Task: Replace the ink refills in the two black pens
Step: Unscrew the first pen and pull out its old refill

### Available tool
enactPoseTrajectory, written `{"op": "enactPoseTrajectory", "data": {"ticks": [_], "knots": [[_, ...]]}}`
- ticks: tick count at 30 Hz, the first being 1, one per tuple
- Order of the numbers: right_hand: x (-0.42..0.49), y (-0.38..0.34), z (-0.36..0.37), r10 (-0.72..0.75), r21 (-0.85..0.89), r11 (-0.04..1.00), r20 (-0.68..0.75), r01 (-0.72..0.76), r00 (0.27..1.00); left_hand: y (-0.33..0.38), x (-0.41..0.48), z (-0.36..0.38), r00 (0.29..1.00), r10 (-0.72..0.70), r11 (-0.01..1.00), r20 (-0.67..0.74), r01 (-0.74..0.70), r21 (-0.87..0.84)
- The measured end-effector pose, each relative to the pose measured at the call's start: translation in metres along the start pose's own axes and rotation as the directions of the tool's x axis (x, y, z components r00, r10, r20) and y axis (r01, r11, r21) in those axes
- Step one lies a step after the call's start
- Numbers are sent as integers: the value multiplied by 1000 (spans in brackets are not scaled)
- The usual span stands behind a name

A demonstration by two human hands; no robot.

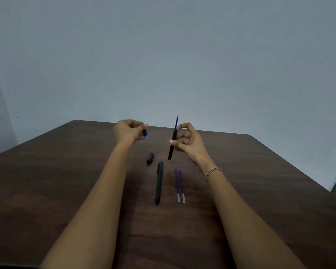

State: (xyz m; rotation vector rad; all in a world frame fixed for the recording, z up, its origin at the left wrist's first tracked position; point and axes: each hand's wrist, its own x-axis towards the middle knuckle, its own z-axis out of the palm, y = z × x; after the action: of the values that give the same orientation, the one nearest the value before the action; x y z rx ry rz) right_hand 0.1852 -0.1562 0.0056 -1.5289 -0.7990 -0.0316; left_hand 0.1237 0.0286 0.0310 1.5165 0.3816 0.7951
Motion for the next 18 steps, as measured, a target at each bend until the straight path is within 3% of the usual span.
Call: {"op": "enactPoseTrajectory", "data": {"ticks": [3, 6, 14, 18], "knots": [[1, -3, 0, -40, 37, 998, -86, 44, 996, -5, 4, -11, 995, -88, 906, 50, 59, 420], [3, -3, -1, -43, 32, 998, -179, 49, 983, -10, 1, -17, 972, -207, 756, 111, 87, 648], [4, -3, -3, -45, -4, 999, -213, 45, 976, -7, -7, -20, 948, -306, 601, 82, 126, 789], [3, -2, -3, -54, -22, 998, -217, 51, 975, -7, -8, -21, 948, -313, 596, 61, 146, 789]]}}
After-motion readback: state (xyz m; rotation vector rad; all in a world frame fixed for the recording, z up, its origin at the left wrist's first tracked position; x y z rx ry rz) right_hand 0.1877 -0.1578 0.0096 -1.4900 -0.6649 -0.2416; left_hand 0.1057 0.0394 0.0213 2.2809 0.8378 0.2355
